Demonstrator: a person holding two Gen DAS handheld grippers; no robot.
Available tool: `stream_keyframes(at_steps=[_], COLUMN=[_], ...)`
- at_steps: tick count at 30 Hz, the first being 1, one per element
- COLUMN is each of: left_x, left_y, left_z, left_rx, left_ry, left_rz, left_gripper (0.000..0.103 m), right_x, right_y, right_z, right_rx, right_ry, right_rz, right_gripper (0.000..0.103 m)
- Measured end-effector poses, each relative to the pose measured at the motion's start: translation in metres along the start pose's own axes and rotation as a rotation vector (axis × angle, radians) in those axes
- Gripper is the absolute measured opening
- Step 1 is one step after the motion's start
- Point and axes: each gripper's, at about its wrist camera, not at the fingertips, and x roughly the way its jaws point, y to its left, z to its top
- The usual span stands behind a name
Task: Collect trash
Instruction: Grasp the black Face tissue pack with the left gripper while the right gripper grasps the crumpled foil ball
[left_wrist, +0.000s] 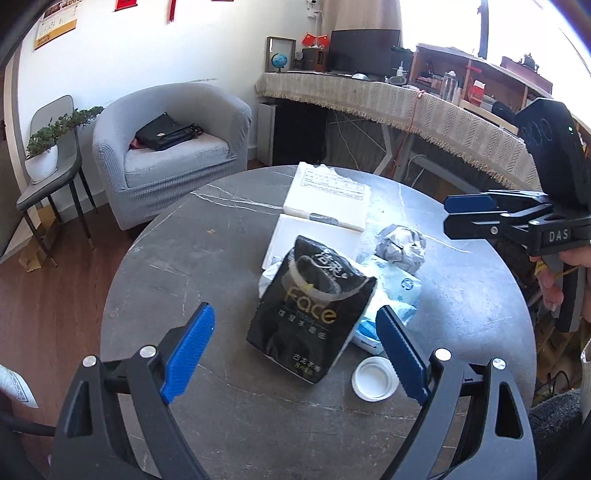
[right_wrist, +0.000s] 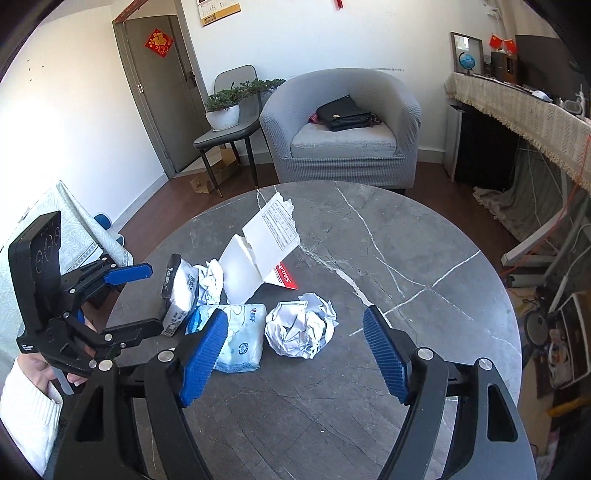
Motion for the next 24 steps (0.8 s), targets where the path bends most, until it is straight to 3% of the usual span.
stream_keyframes(at_steps=[6, 10, 16, 18, 20, 24], left_x=[0.008, 0.015, 0.024, 0.028, 0.029, 0.026], left_y=[0.009, 0.008, 0.001, -0.001, 0.0, 0.007], left_z=[0.009, 0.009, 0.01, 0.009, 0.008, 0.008], left_rx=[-0.062, -0.07, -0.086, -0.078, -0.094, -0.151], left_ry=[0.027, 0.051, 0.095, 0.106, 0.103, 0.094], left_rz=[-0.082, -0.095, -0.126, -0.117, -0.094, -0.124], left_gripper=[0.091, 0.089, 0.075, 0.066, 0.063, 0.06], right_x=[0.005, 0.009, 0.02, 0.024, 0.025, 0.03], right_y=[-0.007, -0.013, -0.021, -0.017, -0.015, -0.01], right_z=[-0.006, -0.008, -0.014, -0.014, -0.015, -0.012], right_rx=[0.019, 0.021, 0.035, 0.021, 0.016, 0.014], right_ry=[0.02, 0.036, 0.068, 0.078, 0.079, 0.072], right_rz=[0.025, 0.029, 0.017, 0.011, 0.007, 0.0], right_gripper=[0.077, 0.077, 0.077, 0.077, 0.077, 0.077])
